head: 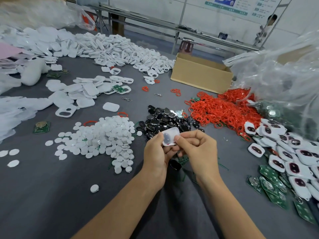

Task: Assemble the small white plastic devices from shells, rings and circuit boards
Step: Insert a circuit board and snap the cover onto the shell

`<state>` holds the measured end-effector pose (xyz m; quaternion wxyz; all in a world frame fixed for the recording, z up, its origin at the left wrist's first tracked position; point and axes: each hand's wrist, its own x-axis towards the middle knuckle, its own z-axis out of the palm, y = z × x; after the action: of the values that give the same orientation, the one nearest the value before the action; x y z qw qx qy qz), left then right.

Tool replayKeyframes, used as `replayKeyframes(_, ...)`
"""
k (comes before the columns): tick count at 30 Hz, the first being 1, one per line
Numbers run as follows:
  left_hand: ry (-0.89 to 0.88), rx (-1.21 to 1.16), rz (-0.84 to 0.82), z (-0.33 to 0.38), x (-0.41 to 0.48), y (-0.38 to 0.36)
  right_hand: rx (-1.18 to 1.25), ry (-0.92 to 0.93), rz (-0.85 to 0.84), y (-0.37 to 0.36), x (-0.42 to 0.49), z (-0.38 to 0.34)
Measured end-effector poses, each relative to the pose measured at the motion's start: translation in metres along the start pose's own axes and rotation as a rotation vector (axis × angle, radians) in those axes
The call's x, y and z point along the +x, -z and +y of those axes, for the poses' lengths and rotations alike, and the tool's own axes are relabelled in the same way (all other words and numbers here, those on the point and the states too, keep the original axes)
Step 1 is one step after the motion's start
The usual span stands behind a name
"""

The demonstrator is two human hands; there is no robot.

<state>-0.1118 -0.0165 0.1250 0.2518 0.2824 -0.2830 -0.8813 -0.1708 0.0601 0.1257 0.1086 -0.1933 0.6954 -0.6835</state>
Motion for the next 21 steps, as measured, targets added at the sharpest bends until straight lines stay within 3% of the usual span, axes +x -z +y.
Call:
replayKeyframes(13,-0.052,0.079,-0.15,-0.0006,-0.0018,0.0015,-0.452,0.268,0.123,-0.0024,-0.005,0.0021)
replayKeyframes(21,-0.031,0.077,-0.116,-0.0031,0.0032,0.0016,-0.371,0.215,0.139,0.0038,0.0015,0.0079)
